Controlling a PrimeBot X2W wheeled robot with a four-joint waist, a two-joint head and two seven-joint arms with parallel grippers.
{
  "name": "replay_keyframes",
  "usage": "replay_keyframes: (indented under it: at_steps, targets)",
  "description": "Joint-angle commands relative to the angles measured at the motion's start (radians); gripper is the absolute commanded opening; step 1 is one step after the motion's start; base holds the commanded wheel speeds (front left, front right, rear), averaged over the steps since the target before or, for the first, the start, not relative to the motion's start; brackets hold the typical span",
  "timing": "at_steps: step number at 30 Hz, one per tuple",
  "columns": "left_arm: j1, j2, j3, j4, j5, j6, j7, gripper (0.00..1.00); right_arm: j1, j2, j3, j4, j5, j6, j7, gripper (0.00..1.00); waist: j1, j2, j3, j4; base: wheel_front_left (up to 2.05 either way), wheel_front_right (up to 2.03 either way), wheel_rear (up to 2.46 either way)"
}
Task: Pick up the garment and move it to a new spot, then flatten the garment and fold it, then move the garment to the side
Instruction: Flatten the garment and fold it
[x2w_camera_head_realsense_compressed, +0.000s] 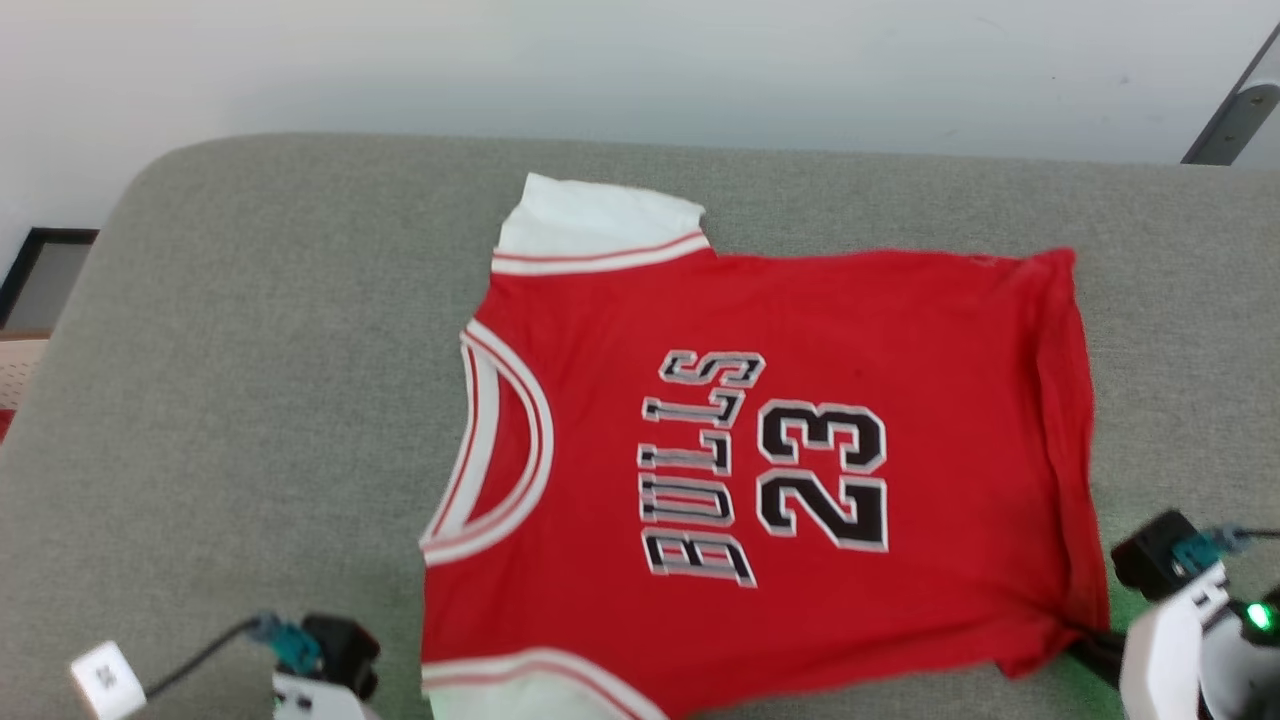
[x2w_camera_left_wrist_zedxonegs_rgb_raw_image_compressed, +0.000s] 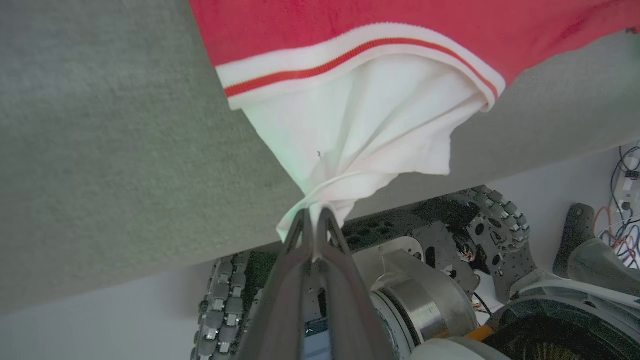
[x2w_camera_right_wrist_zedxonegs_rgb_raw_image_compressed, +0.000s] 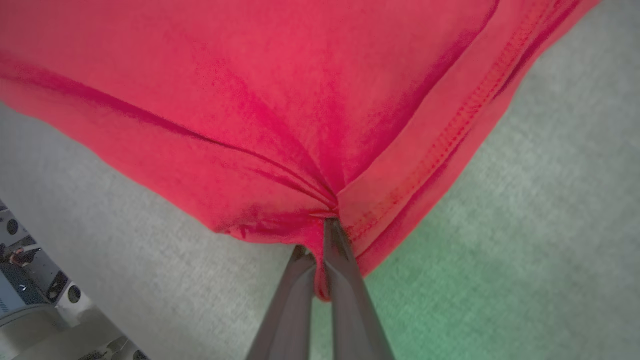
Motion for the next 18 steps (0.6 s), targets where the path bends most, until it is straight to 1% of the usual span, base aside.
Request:
replay_keyframes:
  at_steps: [1,4,7,9,11,13,15,18]
  targets:
    - [0.028,0.007,-0.001,-0.019,-0.019,0.018,0.005,0.00,0.050,-0.017,-0.008,-0.014,0.010,-0.002,0.026,0.00,0.0000,0.0000,0.000,-0.001,0.00,0.00,0.00]
    - [0.059,0.027,-0.003,-0.067,-0.031,0.053,0.035,0.00,0.108,-0.044,-0.049,-0.071,0.030,-0.002,0.064,0.00,0.0000,0.0000,0.001,-0.004,0.00,0.00,0.00]
    - [0.024,0.052,0.014,-0.113,0.006,0.084,0.025,0.00,0.139,-0.063,-0.122,-0.119,0.023,-0.002,0.075,0.00,0.0000,0.0000,0.005,-0.009,0.00,0.00,0.00]
    - [-0.013,0.075,0.028,-0.133,0.044,0.099,0.025,0.00,0.152,-0.056,-0.182,-0.137,0.011,-0.002,0.077,0.00,0.0000,0.0000,0.007,-0.015,0.00,0.00,0.00]
    - [-0.067,0.098,0.046,-0.144,0.095,0.102,0.035,0.00,0.163,-0.042,-0.233,-0.147,-0.016,-0.002,0.082,0.00,0.0000,0.0000,0.009,-0.023,0.00,0.00,0.00]
    - [-0.131,0.111,0.065,-0.136,0.147,0.084,0.050,0.00,0.158,-0.016,-0.285,-0.157,-0.043,-0.002,0.088,0.00,0.0000,0.0000,0.012,-0.032,0.00,0.00,0.00]
    - [-0.195,0.112,0.086,-0.118,0.193,0.056,0.068,0.00,0.143,0.012,-0.333,-0.165,-0.077,-0.002,0.099,0.00,0.0000,0.0000,0.013,-0.043,0.00,0.00,0.00]
    - [-0.288,0.090,0.105,-0.051,0.252,-0.017,0.097,0.00,0.108,0.066,-0.391,-0.165,-0.125,-0.002,0.120,0.00,0.0000,0.0000,0.017,-0.059,0.00,0.00,0.00]
